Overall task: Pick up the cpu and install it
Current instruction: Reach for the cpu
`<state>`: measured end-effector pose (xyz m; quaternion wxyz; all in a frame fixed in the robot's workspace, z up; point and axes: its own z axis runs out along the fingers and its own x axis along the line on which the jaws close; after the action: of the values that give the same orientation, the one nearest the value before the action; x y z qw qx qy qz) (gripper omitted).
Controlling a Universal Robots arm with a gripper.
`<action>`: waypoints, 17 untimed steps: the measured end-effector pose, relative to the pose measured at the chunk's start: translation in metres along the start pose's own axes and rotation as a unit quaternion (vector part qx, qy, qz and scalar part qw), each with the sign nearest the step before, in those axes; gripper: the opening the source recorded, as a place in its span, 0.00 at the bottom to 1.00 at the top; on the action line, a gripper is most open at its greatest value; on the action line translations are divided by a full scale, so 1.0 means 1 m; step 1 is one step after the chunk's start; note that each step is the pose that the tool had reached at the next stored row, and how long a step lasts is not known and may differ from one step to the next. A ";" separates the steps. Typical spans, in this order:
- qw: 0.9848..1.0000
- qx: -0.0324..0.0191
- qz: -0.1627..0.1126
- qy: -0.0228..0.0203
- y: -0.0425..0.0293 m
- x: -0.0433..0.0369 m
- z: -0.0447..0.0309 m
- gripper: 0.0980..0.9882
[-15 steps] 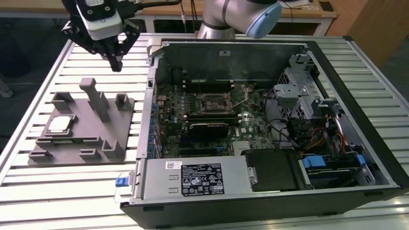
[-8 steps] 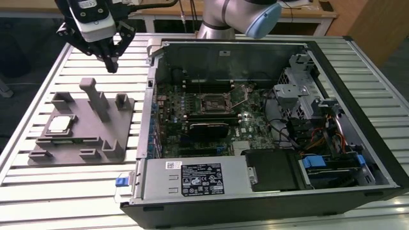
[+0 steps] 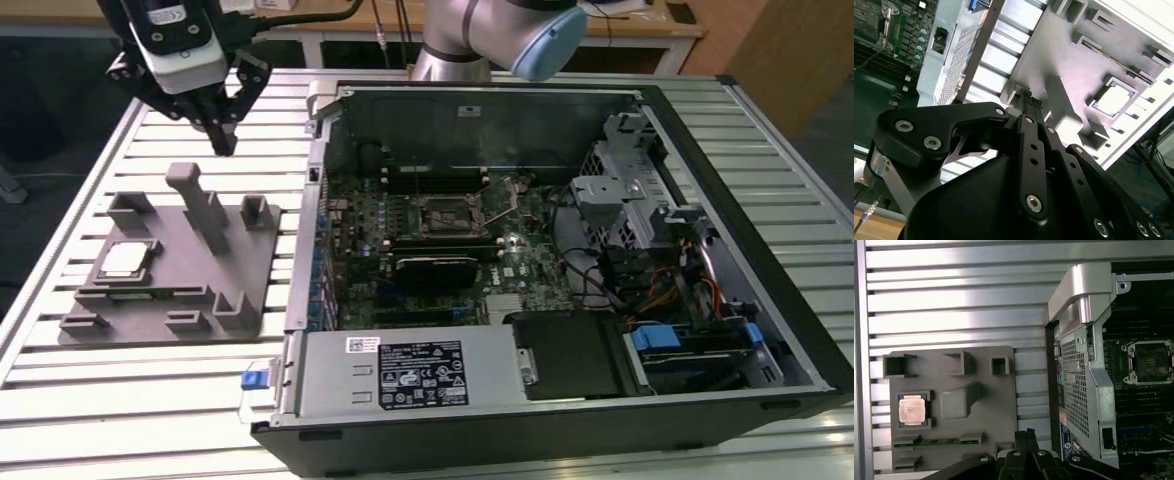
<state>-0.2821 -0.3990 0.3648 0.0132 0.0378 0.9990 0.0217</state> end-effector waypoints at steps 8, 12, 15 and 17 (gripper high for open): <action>1.000 0.000 0.000 0.000 -0.0007 0.0073 0.0038 0.01; 1.000 0.000 0.000 0.000 -0.0010 0.0104 0.0055 0.01; 1.000 0.000 0.000 0.000 -0.0013 0.0128 0.0068 0.01; 1.000 0.000 0.000 0.000 -0.0014 0.0143 0.0076 0.01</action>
<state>-0.2962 -0.3989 0.3568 0.0132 0.0379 0.9990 0.0217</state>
